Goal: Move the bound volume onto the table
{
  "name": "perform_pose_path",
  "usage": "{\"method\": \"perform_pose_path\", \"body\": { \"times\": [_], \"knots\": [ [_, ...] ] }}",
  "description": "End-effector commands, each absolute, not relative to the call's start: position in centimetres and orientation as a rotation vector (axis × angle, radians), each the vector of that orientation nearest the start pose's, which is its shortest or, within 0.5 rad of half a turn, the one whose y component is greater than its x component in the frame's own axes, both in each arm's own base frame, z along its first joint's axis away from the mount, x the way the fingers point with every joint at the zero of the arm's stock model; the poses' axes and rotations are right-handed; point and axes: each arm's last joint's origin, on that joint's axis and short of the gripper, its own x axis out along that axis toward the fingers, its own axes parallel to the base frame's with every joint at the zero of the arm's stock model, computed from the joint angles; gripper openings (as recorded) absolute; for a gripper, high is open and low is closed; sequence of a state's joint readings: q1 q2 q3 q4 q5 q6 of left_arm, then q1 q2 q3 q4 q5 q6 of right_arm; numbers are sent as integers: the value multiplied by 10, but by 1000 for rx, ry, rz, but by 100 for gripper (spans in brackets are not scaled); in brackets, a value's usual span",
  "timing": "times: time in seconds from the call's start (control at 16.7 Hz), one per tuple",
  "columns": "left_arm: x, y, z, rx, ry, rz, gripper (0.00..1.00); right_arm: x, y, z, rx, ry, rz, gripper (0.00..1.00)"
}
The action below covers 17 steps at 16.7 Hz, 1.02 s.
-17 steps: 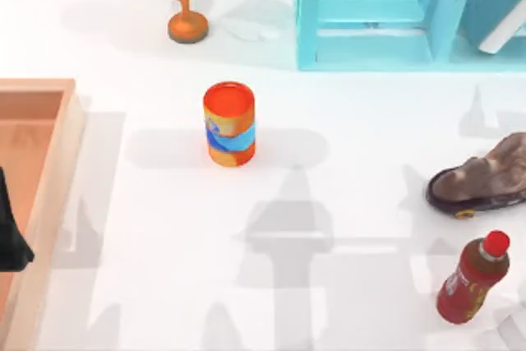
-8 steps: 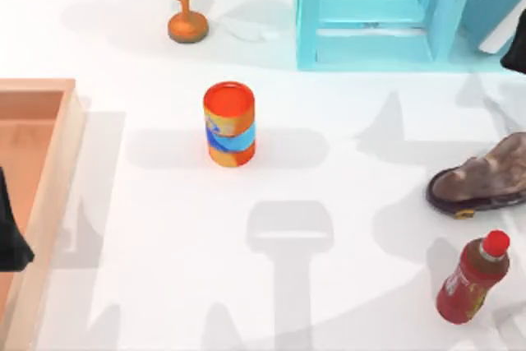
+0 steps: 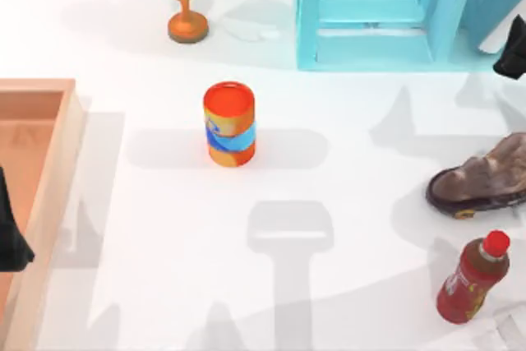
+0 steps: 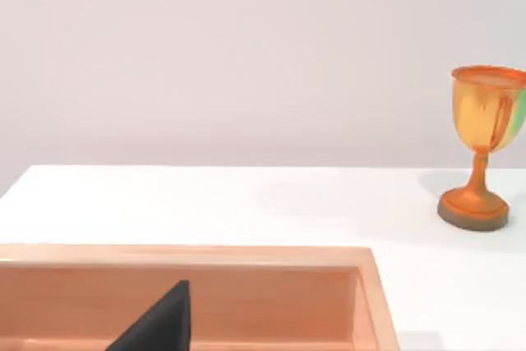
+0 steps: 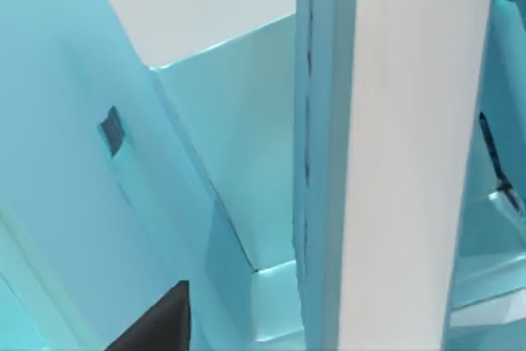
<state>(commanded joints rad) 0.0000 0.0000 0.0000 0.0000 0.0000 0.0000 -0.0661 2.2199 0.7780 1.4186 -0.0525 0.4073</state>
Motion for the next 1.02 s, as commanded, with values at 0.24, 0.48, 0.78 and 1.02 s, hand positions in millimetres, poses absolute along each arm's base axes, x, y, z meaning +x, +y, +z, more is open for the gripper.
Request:
{"method": "perform_pose_path", "body": {
  "times": [0.24, 0.48, 0.78, 1.02],
  "knots": [
    [106, -1, 160, 0, 0, 0, 100, 380, -19, 80, 395, 16, 10, 100],
    [106, -1, 160, 0, 0, 0, 100, 405, -19, 83, 397, 25, 7, 100],
    [106, -1, 160, 0, 0, 0, 100, 447, -19, 78, 396, 26, 7, 100],
    [106, -1, 160, 0, 0, 0, 100, 470, -19, 71, 396, 26, 6, 100]
  ]
}}
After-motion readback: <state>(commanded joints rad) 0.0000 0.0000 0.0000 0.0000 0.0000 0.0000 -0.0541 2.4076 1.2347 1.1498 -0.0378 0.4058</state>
